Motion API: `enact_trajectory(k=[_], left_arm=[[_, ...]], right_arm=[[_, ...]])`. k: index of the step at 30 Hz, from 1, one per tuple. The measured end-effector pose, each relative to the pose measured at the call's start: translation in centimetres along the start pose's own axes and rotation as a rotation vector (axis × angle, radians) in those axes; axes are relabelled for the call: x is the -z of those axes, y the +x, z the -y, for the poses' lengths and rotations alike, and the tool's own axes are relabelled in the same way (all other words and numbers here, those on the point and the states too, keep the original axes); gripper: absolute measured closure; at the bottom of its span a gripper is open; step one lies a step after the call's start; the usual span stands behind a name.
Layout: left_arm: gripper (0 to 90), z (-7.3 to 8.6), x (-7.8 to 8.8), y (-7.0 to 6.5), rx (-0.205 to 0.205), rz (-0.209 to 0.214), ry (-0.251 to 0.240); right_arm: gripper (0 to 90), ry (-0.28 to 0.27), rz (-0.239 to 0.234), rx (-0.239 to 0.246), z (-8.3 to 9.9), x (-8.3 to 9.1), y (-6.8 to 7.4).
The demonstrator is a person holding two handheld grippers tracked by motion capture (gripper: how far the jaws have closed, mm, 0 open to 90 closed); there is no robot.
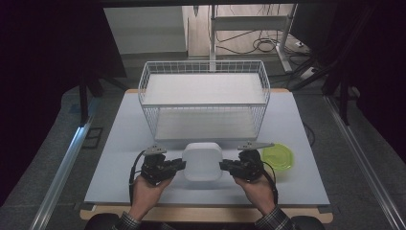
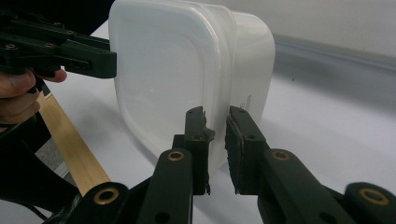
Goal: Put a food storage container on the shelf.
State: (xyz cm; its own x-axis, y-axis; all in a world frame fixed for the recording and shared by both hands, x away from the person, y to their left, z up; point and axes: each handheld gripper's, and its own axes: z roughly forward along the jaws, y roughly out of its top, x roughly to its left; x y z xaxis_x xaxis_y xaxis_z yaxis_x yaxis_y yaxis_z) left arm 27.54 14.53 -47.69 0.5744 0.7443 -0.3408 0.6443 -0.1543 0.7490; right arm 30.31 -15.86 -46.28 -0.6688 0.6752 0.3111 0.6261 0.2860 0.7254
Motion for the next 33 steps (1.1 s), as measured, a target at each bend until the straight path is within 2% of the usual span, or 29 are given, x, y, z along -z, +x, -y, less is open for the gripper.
enact_trajectory(k=[7,12,21,24,33], left_arm=[[77.5,-1.9,0.8,-0.4,-0.03,-0.014,-0.033],[77.8,-4.0,1.8,-0.9,-0.066,-0.023,-0.073],[78.2,-6.7,3.1,-1.4,-0.103,-0.036,-0.126],[78.4,-8.0,3.8,-1.7,-0.132,-0.044,-0.144],[78.6,-10.1,4.8,-1.7,-0.141,-0.042,-0.177]], right_arm=[[78.9,-0.035,0.008,0.013,-1.4,0.7,0.1],[78.5,-0.077,0.013,0.025,-3.2,1.6,0.1],[78.0,-0.13,0.029,0.056,-5.7,2.8,0.4],[77.6,-0.155,0.032,0.06,-6.8,3.2,0.4],[77.6,-0.192,0.038,0.076,-8.9,4.1,0.7]])
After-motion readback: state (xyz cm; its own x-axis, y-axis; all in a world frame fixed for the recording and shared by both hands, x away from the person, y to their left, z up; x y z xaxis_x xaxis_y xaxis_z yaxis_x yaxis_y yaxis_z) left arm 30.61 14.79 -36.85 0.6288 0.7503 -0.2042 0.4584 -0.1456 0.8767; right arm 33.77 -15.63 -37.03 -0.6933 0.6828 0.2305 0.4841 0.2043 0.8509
